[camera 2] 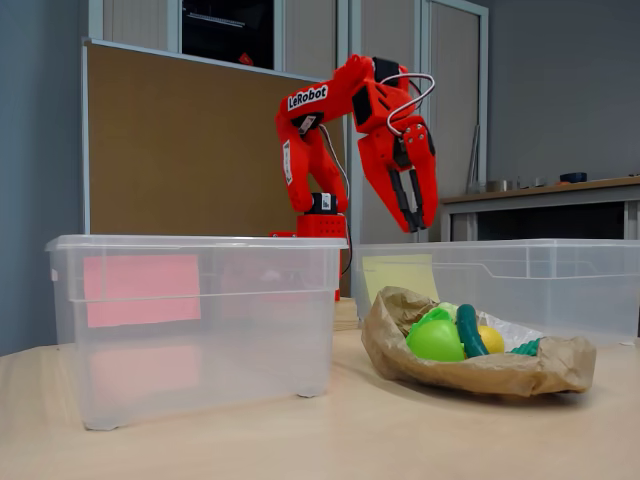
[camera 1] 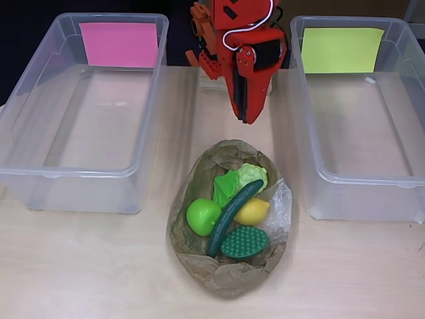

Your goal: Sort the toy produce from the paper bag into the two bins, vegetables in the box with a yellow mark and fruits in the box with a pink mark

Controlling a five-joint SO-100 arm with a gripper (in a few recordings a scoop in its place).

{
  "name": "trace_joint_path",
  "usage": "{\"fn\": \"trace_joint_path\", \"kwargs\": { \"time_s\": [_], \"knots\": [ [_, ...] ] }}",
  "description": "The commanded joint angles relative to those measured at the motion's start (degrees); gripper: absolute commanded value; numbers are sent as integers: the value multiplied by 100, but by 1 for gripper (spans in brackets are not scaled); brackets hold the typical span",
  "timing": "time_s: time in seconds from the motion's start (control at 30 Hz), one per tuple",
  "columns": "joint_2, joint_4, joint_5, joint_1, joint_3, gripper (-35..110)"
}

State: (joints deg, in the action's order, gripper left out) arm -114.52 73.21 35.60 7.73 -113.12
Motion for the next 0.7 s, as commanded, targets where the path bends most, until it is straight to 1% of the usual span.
{"fn": "trace_joint_path", "kwargs": {
  "time_s": [0.0,0.07,0.1,0.17,0.23,0.27,0.3,0.37,0.4,0.47,0.57,0.67],
  "knots": [
    [404,-35,-1301,-149,536,0],
    [633,-53,-2417,-264,677,0],
    [729,-211,-3199,-325,694,0],
    [923,-220,-5476,-422,729,0],
    [1090,-229,-8104,-413,729,0],
    [1151,-167,-8763,-369,729,0],
    [1222,-237,-8859,-316,729,0],
    [1362,-176,-10107,-237,756,0],
    [1433,-158,-10468,-193,756,0],
    [1608,-149,-10714,-158,853,0],
    [1907,18,-11681,-88,1063,1],
    [2224,26,-12472,-9,1283,6]
  ]
}}
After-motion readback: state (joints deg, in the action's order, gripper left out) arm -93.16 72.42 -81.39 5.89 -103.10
